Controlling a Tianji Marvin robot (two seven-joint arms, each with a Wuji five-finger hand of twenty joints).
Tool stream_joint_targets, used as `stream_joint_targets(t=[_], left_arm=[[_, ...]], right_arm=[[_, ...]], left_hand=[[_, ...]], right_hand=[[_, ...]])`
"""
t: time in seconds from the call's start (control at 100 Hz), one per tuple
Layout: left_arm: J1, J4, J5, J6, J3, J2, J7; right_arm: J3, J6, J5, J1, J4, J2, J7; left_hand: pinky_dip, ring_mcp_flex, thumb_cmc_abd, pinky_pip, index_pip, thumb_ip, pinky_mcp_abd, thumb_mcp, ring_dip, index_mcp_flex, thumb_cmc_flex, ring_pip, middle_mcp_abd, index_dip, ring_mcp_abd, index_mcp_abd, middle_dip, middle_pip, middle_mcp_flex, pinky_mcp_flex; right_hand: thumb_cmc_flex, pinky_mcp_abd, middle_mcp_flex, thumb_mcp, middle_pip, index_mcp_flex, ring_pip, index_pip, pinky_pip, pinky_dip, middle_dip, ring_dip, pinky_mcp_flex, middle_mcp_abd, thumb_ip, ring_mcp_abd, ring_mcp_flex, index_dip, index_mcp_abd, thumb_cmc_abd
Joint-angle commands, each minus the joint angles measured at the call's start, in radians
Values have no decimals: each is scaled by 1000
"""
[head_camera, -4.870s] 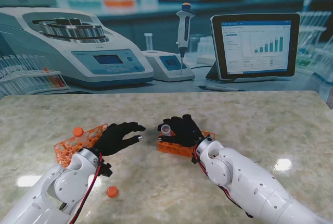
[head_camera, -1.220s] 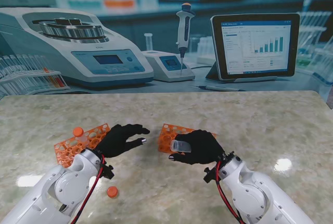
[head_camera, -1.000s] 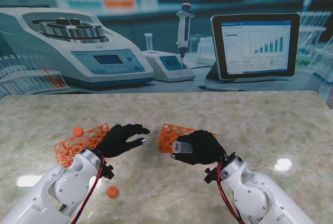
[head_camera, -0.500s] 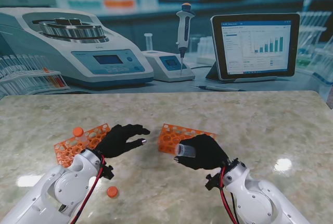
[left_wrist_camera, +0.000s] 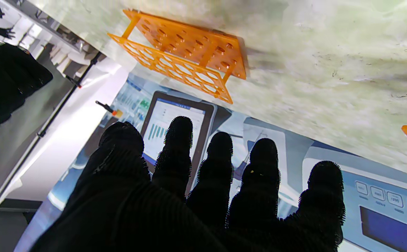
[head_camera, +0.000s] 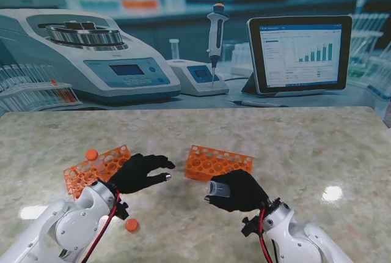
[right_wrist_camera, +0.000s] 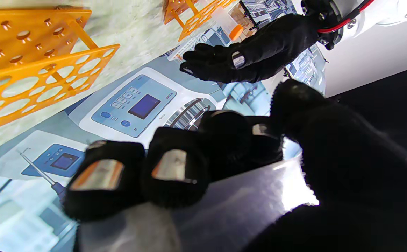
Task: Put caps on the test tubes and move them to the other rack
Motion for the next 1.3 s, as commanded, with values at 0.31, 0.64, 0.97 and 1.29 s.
stream_joint_targets(t=[0.31,0.64,0.97,1.29], left_arm=[[118,-93,104,-50,-62,23,-55],[208,-121,173,-55,-96,30,-77],[285,-138,226,-85,-140,33,-75],[346,-151,307,-117,-188,35,-62]], right_arm=[[11,-5,-7,-22,4,-3,-4],[19,-3,-15,-24,-2,0,4],[43,-8,-39,-49,-21,0,-7],[58,-12,-45,-66,-35,0,-9]], left_hand=[[156,31,-51,266,8,2,-62,-10,104,-24,69,53,-26,42,-56,34,79,21,-5,31],[165,24,-72,316,-32,2,-62,-8,112,-32,83,50,-27,1,-60,37,74,14,-25,39],[167,23,-105,341,-50,-1,-60,-8,115,-41,88,52,-27,-28,-63,39,67,8,-51,44],[177,25,-162,369,-51,-5,-57,-1,125,-35,105,60,-31,-51,-69,26,61,8,-58,46]], right_hand=[[25,-56,48,39,76,105,240,126,347,77,-1,95,69,-7,36,-132,14,42,76,-3],[32,-47,47,30,66,101,236,119,341,73,-2,90,67,-2,31,-122,13,45,80,-5],[35,-43,47,24,60,100,235,114,337,70,-1,87,66,-1,27,-119,13,49,81,-6],[38,-40,47,16,51,96,233,106,332,67,1,84,65,1,20,-115,13,53,80,-6]])
